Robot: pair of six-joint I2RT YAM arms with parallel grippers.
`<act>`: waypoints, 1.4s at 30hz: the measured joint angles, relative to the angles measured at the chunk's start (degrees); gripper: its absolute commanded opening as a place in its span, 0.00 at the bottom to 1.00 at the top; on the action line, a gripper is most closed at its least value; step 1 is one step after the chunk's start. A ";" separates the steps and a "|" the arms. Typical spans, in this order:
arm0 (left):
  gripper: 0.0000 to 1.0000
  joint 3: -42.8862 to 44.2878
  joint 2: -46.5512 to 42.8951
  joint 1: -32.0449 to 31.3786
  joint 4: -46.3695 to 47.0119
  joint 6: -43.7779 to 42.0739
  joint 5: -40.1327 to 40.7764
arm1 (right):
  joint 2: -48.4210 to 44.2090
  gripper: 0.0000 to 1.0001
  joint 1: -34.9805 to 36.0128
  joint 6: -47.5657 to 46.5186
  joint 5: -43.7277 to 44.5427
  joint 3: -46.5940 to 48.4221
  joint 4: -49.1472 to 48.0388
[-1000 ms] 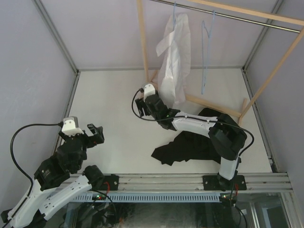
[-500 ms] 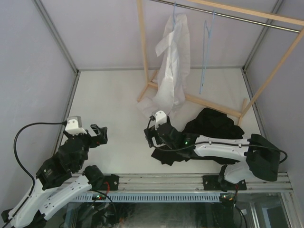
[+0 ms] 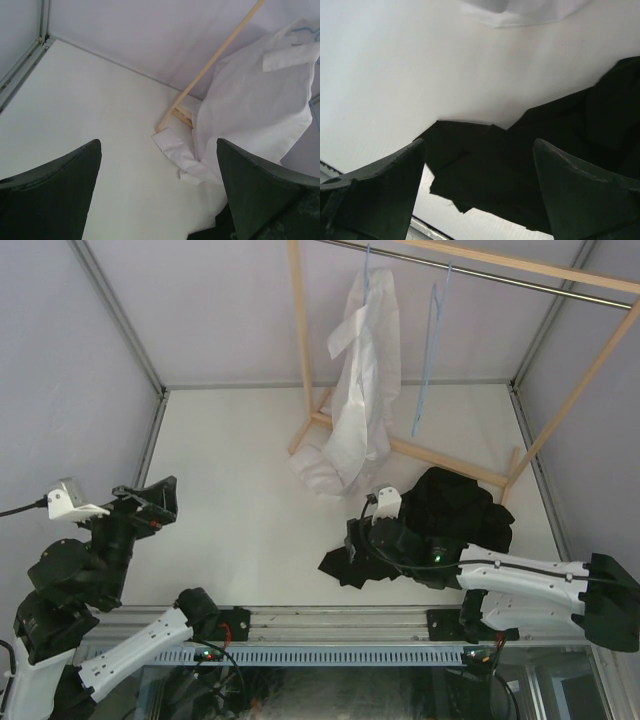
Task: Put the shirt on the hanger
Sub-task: Adjust the shirt at the center of the board, then reset both arms
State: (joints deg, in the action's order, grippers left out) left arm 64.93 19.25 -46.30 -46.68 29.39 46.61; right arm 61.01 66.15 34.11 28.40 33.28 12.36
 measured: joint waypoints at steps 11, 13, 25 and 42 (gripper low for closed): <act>1.00 3.76 2.82 0.00 7.87 1.11 1.16 | -10.16 0.87 -16.74 0.31 -2.95 -1.77 4.17; 1.00 3.76 2.82 0.00 9.64 1.55 1.03 | -11.65 0.87 -18.49 -0.24 -3.30 -1.77 4.24; 1.00 0.63 2.82 0.00 17.18 2.73 -0.20 | -17.18 0.87 -21.55 -2.01 -4.92 -1.81 5.55; 1.00 -0.44 5.27 0.00 12.94 4.39 -0.13 | -28.81 1.00 -21.75 -5.60 -4.96 -3.39 8.72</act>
State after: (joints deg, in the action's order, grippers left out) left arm 64.49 24.51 -46.30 -33.74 33.78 46.48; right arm 32.21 44.40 28.51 23.44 29.89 21.08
